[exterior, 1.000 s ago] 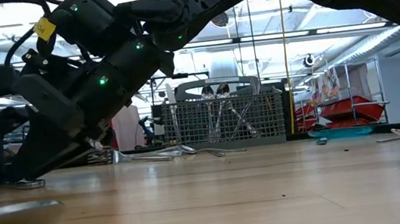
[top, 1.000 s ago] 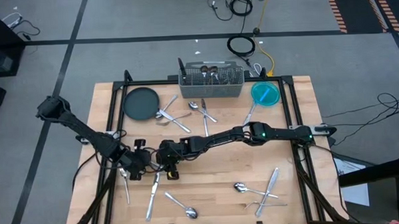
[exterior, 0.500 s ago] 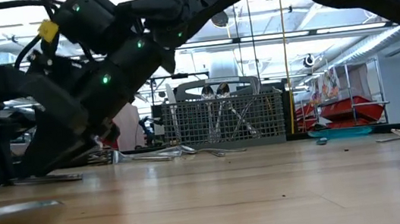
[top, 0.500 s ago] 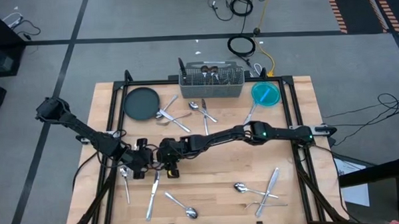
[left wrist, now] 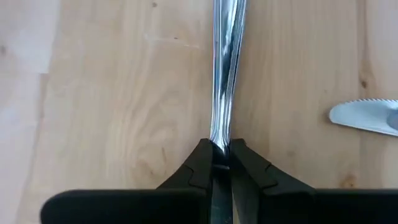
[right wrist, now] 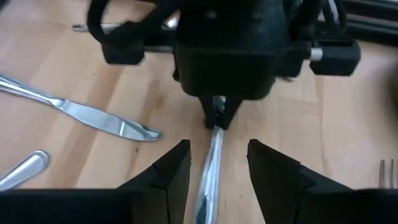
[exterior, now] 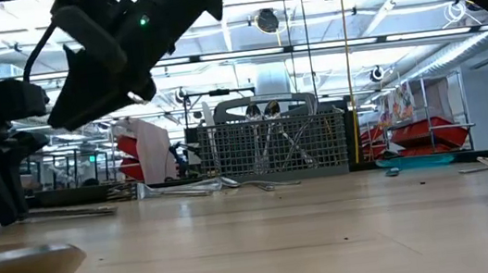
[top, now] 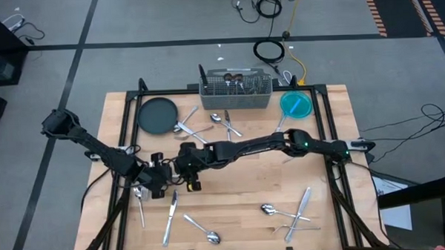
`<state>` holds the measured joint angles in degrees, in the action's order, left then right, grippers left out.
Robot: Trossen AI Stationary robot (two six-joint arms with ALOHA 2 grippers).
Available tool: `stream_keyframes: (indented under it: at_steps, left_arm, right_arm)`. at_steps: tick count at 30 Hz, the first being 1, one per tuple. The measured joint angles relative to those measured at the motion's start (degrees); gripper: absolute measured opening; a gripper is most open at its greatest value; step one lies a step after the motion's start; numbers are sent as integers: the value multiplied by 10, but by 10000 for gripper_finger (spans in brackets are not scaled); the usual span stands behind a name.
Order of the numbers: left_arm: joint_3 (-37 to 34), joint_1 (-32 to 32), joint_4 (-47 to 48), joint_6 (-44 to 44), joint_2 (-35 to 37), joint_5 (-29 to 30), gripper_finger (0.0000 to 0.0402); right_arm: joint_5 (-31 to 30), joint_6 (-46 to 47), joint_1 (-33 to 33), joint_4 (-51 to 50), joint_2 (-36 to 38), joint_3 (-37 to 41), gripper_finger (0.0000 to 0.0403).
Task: Sort silverware
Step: Put the knife into the silverware basket
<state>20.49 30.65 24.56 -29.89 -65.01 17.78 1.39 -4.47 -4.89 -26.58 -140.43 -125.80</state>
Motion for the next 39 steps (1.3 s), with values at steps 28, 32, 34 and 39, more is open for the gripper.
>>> stream_keyframes:
  at_steps: [28,32,34,39]
  left_arm:
    - [20,1,14,41,11,19,33]
    - [26,1,17,48,24,-12,68]
    - [26,1,18,46,27,-13,84]
    - [25,1,57,32,25,-12,115]
  right_arm:
    - [35,-22,2,-14,-36,2,148]
    - [35,-19,3,-12,-36,2,148]
    - [35,-15,3,-9,-36,2,148]
    - [49,-8,3,-9,-36,2,148]
